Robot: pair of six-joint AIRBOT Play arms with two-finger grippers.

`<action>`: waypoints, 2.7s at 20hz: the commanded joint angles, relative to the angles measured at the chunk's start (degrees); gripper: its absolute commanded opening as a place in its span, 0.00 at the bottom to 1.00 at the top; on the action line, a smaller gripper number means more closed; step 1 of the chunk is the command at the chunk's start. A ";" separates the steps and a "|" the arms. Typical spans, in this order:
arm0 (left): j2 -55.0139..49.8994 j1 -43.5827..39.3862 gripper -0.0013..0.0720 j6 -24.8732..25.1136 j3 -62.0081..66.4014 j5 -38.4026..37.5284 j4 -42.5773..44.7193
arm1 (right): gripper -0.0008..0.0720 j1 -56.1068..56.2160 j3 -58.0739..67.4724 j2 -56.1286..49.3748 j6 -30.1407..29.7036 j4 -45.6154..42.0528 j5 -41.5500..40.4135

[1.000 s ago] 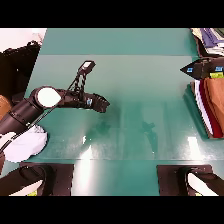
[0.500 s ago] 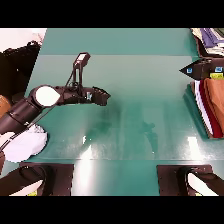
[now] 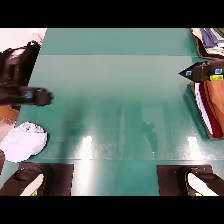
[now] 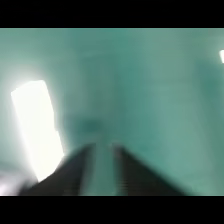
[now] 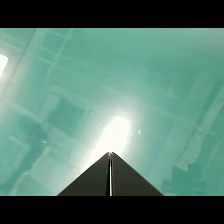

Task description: Fold the shirts.

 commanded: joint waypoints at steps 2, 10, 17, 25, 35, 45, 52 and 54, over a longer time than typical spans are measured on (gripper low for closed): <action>3.06 10.95 0.89 -2.93 -5.73 -8.00 15.58 | 0.03 0.04 0.04 0.02 0.02 0.02 -0.35; 3.06 22.45 0.89 -7.26 -32.20 6.60 15.61 | 0.03 0.04 0.04 0.02 0.02 0.02 -0.57; 3.06 23.50 0.24 -10.23 -33.77 10.36 15.10 | 0.03 0.04 0.04 0.02 0.02 0.04 -0.63; 6.38 23.47 0.04 -4.33 -3.74 -0.07 -4.11 | 0.03 -0.09 5.57 0.02 0.02 0.02 -3.76; 1.42 -10.21 0.04 -5.77 19.02 8.20 -18.91 | 0.03 -0.09 17.09 -0.07 0.02 -0.02 -11.30; -27.91 -29.83 0.26 6.97 19.10 17.46 -18.36 | 0.03 -0.09 16.96 -0.09 0.02 -0.02 -8.70; -29.99 -13.35 0.56 2.89 18.64 12.24 -18.88 | 0.03 -0.09 16.94 -0.09 0.02 -0.02 -8.59; -30.10 -13.27 0.56 4.68 15.65 10.73 -19.58 | 0.03 -0.09 16.94 -0.11 0.00 -0.02 -8.57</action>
